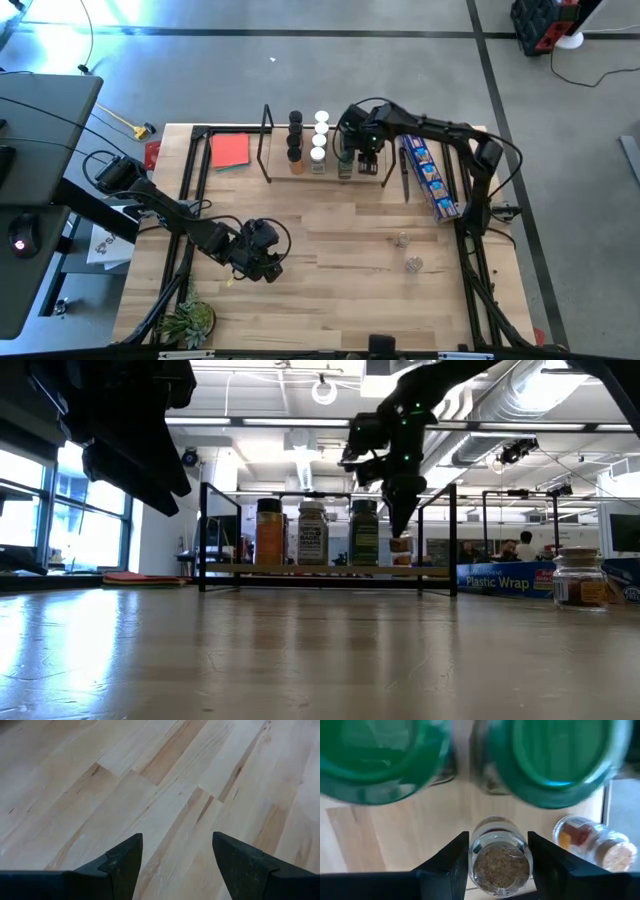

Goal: Shelf spices
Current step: Put the brown seasoning bottle on the shelf aligned with the other brown seasoning bottles

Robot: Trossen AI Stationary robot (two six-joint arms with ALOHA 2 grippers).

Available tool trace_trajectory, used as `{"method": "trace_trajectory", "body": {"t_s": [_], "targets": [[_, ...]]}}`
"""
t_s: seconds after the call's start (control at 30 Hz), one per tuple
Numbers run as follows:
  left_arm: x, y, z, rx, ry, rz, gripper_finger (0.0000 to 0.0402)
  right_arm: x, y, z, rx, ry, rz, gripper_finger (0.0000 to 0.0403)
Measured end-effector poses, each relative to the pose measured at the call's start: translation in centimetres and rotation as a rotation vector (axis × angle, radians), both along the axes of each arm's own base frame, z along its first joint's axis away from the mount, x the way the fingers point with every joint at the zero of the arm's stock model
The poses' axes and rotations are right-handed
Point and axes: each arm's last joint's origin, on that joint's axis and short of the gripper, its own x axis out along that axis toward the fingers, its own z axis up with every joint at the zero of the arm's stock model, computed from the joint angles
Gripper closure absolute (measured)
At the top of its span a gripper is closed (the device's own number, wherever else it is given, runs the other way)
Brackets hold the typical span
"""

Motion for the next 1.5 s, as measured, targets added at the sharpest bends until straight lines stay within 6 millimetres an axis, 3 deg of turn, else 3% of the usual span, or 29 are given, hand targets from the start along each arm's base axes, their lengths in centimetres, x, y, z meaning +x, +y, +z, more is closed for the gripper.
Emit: {"method": "trace_trajectory", "body": {"t_s": [0.3, 0.93, 1.07, 1.17, 1.27, 1.37, 1.5], "targets": [[0.0, 0.0, 0.0, 0.000, 0.000, 0.000, 0.0165, -0.9, -2.1, 0.0, -0.019, -0.030, -0.059, 0.0182], [0.0, 0.0, 0.0, 0.000, 0.000, -0.001, 0.0165, -1.5, -3.3, 0.1, -0.098, -0.004, -0.107, 0.0177], [0.0, 0.0, 0.0, -0.001, 0.000, 0.000, 0.0165, -1.6, -2.6, 1.2, -0.129, -0.020, -0.116, 0.0177], [0.0, 0.0, 0.0, -0.001, 0.000, 0.000, 0.0165, -2.2, -1.2, 3.3, -0.156, -0.036, -0.098, 0.0176], [0.0, 0.0, 0.0, -0.001, -0.001, 0.001, 0.0165, -2.9, 1.4, 5.8, -0.159, -0.066, -0.084, 0.0176], [0.0, 0.0, 0.0, 0.001, -0.001, 0.001, 0.0165, -3.7, 5.8, 8.4, -0.124, -0.094, 0.026, 0.0176], [0.0, 0.0, 0.0, 0.003, -0.004, 0.004, 0.0165, -4.5, 13.7, 10.6, -0.132, -0.147, 0.257, 0.0179]]}}
